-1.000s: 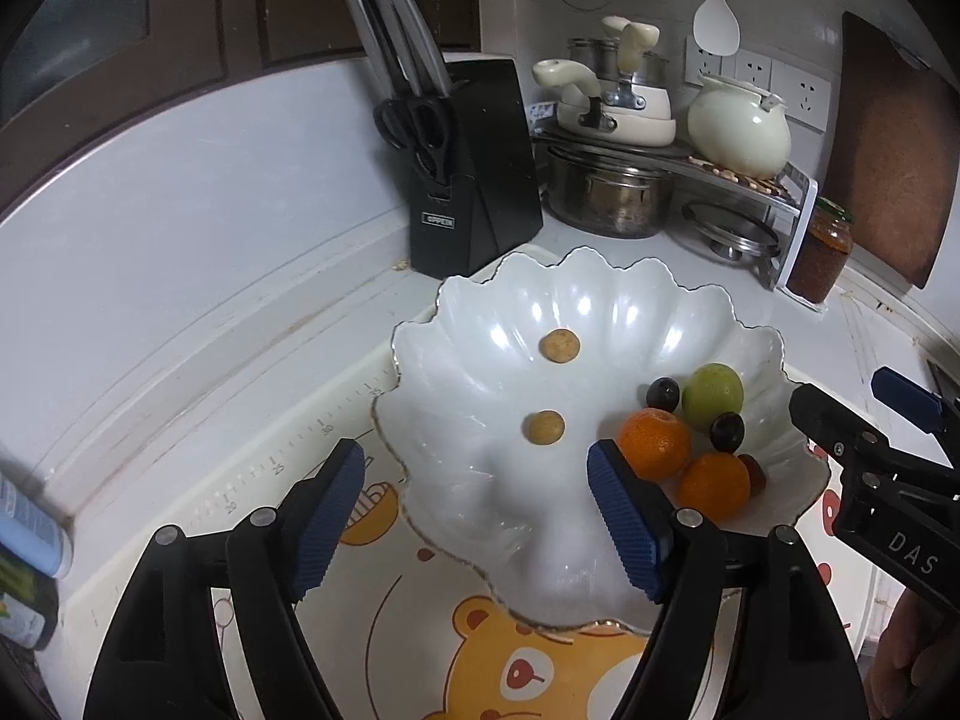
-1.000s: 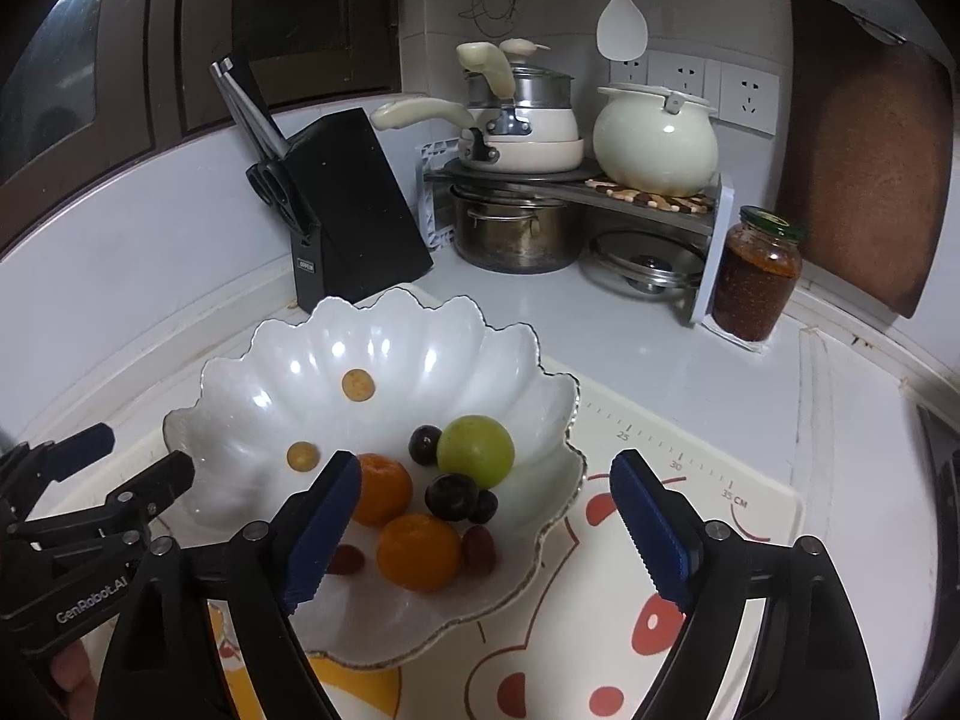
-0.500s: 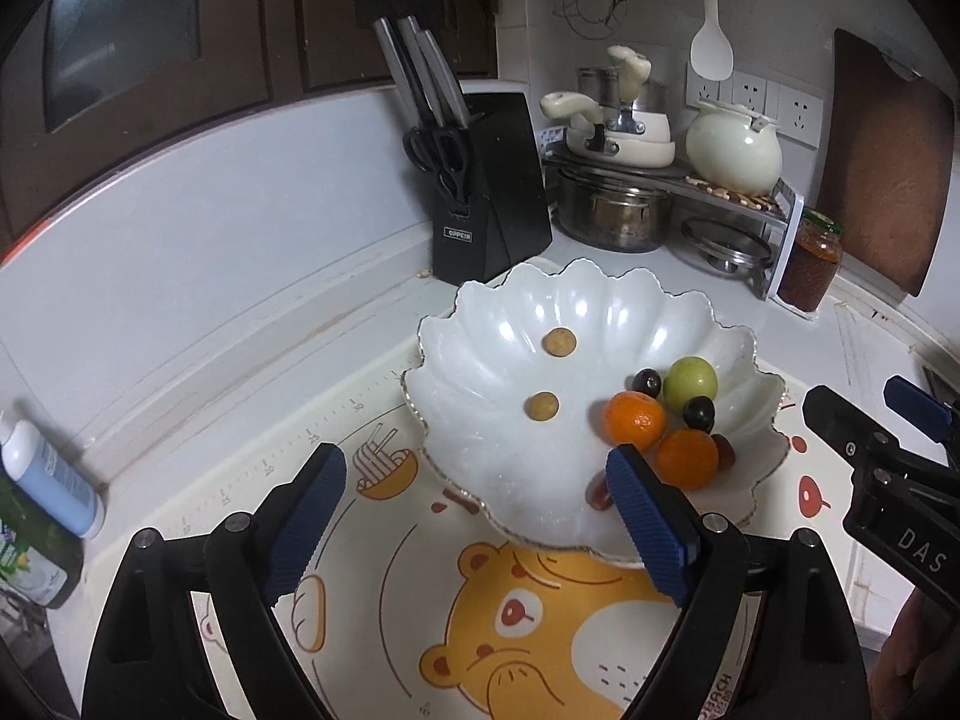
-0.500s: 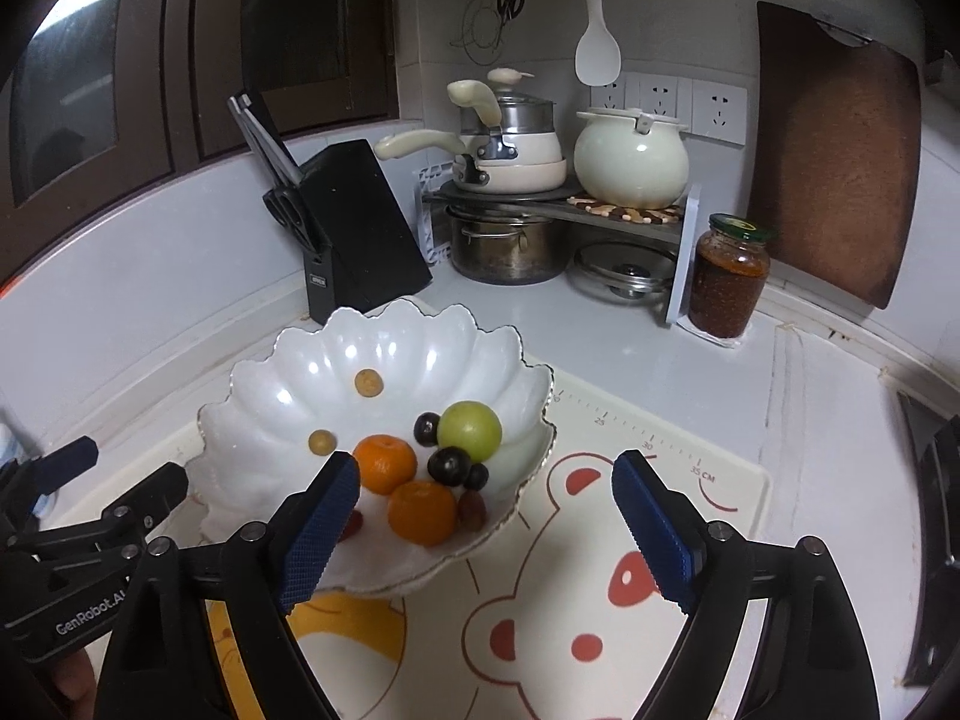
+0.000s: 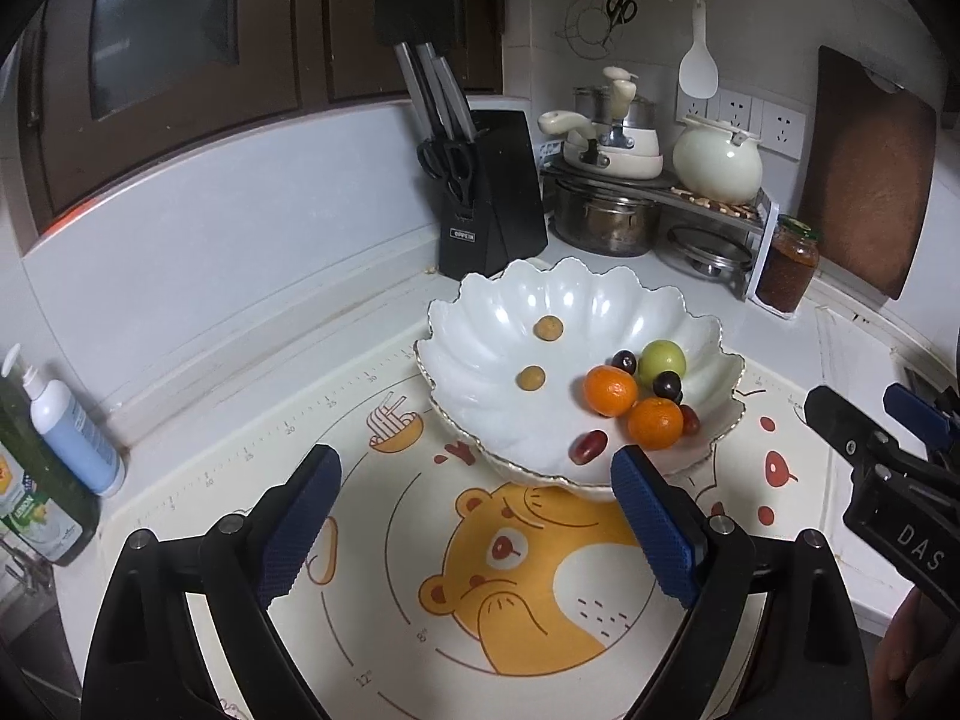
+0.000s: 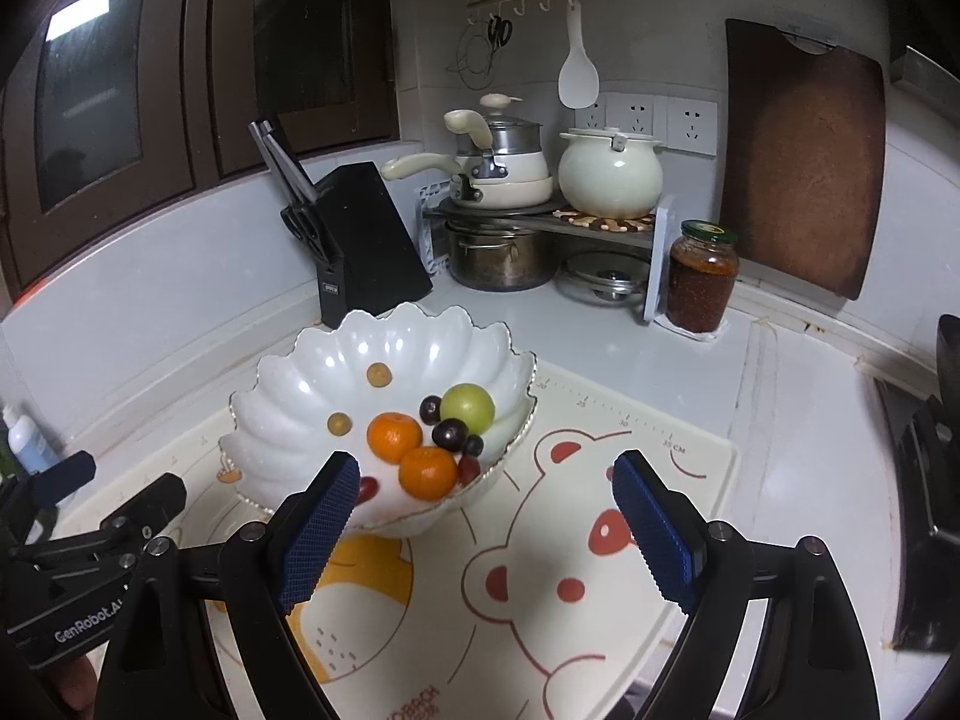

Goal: Organize fruits

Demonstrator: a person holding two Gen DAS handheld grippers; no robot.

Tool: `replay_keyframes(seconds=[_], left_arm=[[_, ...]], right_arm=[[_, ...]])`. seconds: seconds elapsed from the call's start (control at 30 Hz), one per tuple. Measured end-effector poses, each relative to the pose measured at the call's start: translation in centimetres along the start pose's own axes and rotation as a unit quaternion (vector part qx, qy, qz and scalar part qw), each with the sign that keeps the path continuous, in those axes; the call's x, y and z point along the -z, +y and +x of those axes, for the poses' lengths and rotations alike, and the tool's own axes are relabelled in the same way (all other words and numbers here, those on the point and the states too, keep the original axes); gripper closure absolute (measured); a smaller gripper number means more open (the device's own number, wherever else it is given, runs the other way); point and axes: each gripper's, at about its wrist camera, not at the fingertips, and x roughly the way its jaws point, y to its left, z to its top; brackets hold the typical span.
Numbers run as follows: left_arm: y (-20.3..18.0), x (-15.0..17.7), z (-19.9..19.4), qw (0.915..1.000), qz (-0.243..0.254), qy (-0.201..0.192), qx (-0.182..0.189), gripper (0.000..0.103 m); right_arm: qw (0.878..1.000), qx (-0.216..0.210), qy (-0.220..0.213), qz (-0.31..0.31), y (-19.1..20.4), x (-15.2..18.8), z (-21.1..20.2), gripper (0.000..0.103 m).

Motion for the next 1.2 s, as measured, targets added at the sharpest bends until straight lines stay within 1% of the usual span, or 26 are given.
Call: replay_keyframes(seconds=[0.4,0.7,0.83,1.0,1.2], left_arm=[[-0.2,1.5,-2.7,0.9999,0.007,-0.009,0.011,0.009],[-0.1,2.9,-4.8,0.9998,0.01,-0.01,0.017,0.009],[0.0,3.6,-5.9,0.9997,0.008,-0.014,0.019,0.007],[-0.1,4.7,-7.0,0.9996,0.012,-0.011,0.025,0.007],[-0.3,5.8,-7.7,0.9996,0.016,-0.007,0.023,0.007]], right_arm=[[1.0,0.008,-0.007,0.009,-0.5,1.7,-3.3,0.016],[1.0,0.0,-0.007,0.013,-0.3,3.2,-5.5,0.016],[1.0,0.001,-0.011,0.011,-0.2,3.8,-6.5,0.016],[1.0,0.0,-0.012,0.017,-0.4,4.5,-7.4,0.016],[1.0,-0.001,-0.005,0.019,-0.5,5.6,-8.1,0.016]])
